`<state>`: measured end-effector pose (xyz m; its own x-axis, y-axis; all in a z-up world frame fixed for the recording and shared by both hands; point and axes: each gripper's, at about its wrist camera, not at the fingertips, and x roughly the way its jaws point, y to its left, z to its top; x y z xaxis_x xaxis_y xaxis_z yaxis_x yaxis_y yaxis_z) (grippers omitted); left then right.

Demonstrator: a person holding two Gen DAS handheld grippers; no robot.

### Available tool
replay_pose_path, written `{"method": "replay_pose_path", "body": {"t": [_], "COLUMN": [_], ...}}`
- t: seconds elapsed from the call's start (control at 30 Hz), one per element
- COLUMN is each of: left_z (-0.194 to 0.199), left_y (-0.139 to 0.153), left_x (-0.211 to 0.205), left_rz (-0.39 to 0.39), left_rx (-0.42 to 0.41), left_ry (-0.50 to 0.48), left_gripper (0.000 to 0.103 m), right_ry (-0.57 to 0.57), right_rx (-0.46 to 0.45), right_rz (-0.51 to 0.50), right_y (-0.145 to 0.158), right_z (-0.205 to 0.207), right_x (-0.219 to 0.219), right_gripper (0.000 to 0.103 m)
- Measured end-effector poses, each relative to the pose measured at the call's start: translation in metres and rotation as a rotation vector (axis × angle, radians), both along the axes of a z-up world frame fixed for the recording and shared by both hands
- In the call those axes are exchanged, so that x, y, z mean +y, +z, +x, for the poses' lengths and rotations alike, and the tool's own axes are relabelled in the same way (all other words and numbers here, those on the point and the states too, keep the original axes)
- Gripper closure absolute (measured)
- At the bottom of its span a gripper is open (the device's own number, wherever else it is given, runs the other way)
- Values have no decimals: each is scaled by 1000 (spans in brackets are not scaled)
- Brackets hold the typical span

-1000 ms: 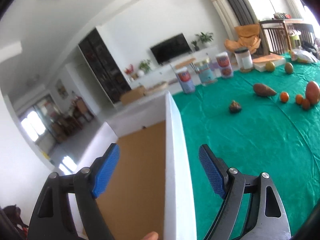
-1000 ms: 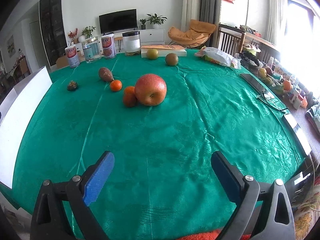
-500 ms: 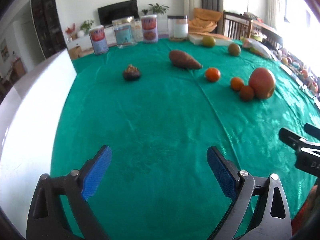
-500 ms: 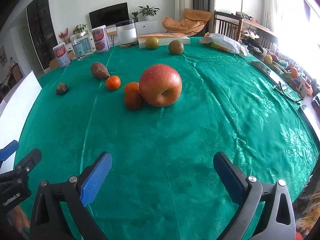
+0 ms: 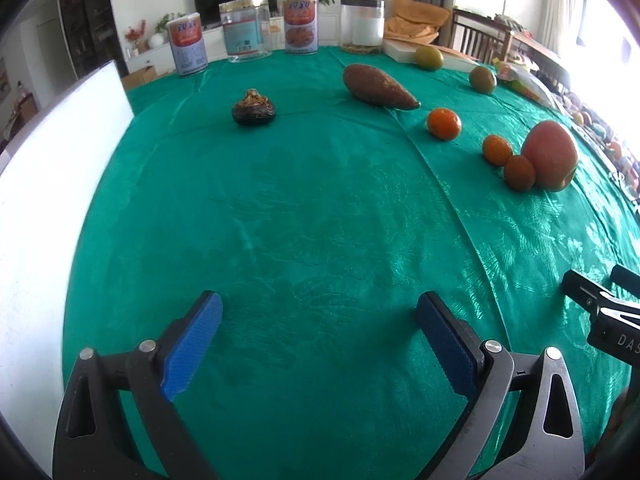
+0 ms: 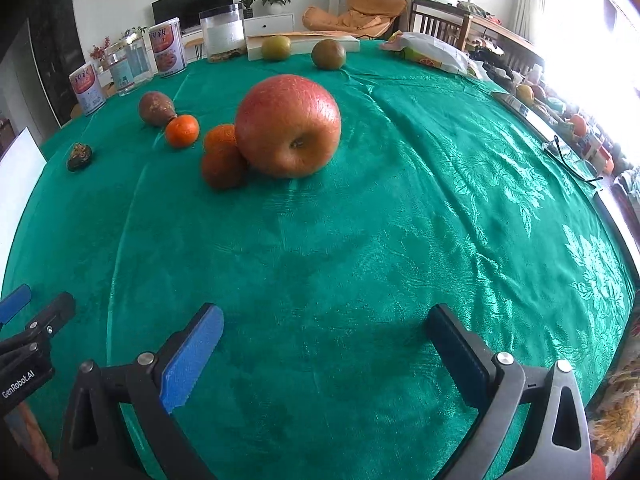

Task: Organize fruits

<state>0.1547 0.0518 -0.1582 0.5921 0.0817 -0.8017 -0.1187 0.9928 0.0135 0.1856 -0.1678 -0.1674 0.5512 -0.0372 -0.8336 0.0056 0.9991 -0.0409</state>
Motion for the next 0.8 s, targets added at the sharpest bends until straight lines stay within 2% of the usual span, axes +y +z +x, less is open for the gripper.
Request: {"method": "replay_pose_path", "body": {"t": [0.13,0.8], "left_z": [0,0], "left_y": [0,0], "left_x": [0,0], "left_rz": [-2,-2], "left_rx": [1,0], "left_ry": [1,1], "left_gripper": [4,3], "right_ry": [-4,-2], "right_rx": [14,15], "right_rz": [33,29], "right_y": [-2,-1], "right_z": [1,2], "right_x": [-5,-4], "right_gripper": [0,0]}}
